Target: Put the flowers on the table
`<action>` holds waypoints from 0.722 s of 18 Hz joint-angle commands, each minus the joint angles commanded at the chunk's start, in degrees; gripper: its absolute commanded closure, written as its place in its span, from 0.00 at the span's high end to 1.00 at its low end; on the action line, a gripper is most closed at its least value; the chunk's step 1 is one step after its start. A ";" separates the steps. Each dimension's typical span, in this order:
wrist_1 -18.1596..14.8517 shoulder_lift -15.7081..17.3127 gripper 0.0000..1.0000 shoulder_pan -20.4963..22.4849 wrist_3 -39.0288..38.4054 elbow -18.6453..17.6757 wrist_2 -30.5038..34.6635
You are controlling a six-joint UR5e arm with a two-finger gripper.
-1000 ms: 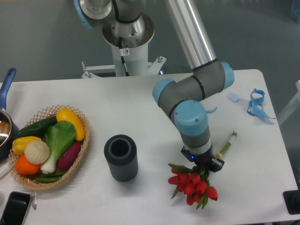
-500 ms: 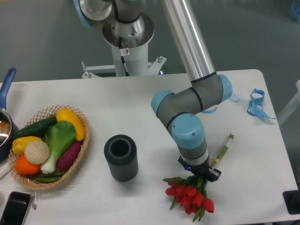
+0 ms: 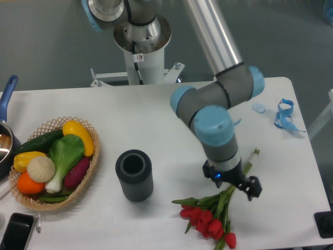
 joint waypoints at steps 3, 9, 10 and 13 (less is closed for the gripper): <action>-3.24 3.52 1.00 2.90 5.00 -0.27 -4.49; -15.53 10.90 1.00 9.84 17.55 -0.53 -10.55; -18.26 12.13 1.00 11.16 20.63 -0.70 -11.52; -22.41 15.38 1.00 13.89 26.45 -2.02 -12.32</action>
